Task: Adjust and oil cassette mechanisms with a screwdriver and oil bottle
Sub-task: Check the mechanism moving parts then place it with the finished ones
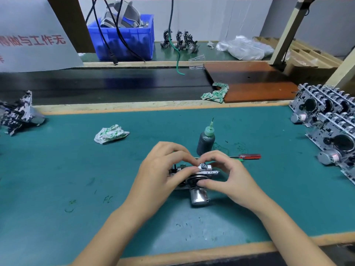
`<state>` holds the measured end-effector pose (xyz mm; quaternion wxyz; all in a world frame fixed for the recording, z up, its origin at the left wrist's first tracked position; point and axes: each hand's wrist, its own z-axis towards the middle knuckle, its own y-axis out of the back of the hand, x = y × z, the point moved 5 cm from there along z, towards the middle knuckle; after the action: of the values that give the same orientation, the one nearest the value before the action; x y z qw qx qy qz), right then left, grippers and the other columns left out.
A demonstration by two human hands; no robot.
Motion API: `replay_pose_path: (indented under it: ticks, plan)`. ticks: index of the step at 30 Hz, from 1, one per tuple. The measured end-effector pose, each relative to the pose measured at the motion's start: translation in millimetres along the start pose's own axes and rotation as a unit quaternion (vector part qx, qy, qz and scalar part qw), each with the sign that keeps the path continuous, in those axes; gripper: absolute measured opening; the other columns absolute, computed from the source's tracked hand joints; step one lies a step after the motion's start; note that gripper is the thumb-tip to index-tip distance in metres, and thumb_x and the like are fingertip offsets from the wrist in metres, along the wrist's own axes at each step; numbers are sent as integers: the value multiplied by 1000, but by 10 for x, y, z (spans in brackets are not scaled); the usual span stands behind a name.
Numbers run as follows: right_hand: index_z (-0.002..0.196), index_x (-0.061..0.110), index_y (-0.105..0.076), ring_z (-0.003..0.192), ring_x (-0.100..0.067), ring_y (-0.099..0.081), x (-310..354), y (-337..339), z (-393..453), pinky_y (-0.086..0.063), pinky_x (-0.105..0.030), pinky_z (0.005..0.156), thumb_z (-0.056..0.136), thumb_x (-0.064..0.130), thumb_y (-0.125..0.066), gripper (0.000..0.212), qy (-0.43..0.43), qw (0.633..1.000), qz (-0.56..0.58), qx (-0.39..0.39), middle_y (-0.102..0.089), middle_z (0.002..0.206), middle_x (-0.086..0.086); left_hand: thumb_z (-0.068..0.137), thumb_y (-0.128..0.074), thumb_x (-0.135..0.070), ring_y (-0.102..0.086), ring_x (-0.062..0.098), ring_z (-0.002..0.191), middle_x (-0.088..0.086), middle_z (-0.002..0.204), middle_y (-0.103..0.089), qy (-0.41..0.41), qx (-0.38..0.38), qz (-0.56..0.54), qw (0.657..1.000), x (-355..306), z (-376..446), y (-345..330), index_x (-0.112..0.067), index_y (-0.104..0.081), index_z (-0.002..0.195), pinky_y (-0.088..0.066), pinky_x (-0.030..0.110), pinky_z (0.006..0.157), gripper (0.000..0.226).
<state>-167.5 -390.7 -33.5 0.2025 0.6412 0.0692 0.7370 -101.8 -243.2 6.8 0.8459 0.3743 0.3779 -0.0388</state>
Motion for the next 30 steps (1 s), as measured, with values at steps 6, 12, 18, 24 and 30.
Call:
replay_pose_path:
  ticks: [6, 12, 18, 24, 30]
  plan:
    - [95, 23, -69, 104, -10, -58, -40, -57, -13, -42, -26, 95, 65, 27, -78, 31, -6, 1000, -22, -11, -63, 100, 11, 77, -69, -31, -50, 2, 89, -17, 85, -59, 17, -13, -15, 1000, 30, 7, 0, -24, -75, 78, -36, 10, 81, 9]
    - [98, 28, -67, 104, -12, -59, -54, -57, -23, -44, -23, 92, 65, 24, -80, 35, 2, 1000, -3, -24, -65, 101, 12, 75, -70, -33, -41, 5, 75, -9, 71, -49, 20, -19, -23, 999, 25, 14, 7, -32, -75, 78, -33, 12, 69, 5]
    - [89, 30, -68, 93, -10, -64, -87, -65, 4, -47, -19, 83, 61, 18, -81, 32, -18, 997, 72, -12, -67, 95, 6, 76, -72, -31, -45, 9, 71, -8, 69, -50, 20, -1, -44, 999, 39, 27, 0, -31, -75, 79, -32, 12, 64, 5]
    - [90, 23, -66, 83, -6, -64, -75, -72, 20, -46, -15, 77, 62, 13, -80, 33, -17, 996, 90, 4, -67, 89, 12, 75, -73, -33, -50, 9, 75, -6, 80, -55, 44, 23, -64, 997, 48, 38, -17, -31, -74, 76, -32, 23, 70, 2]
    - [103, 30, -63, 104, -5, -57, 90, 1, -60, -41, -20, 92, 68, 30, -79, 39, 63, 991, -115, -39, -63, 103, 19, 76, -68, -37, -49, 5, 77, -11, 82, -56, 38, 17, -52, 998, 42, 30, -16, -44, -67, 74, -32, 24, 74, 7]
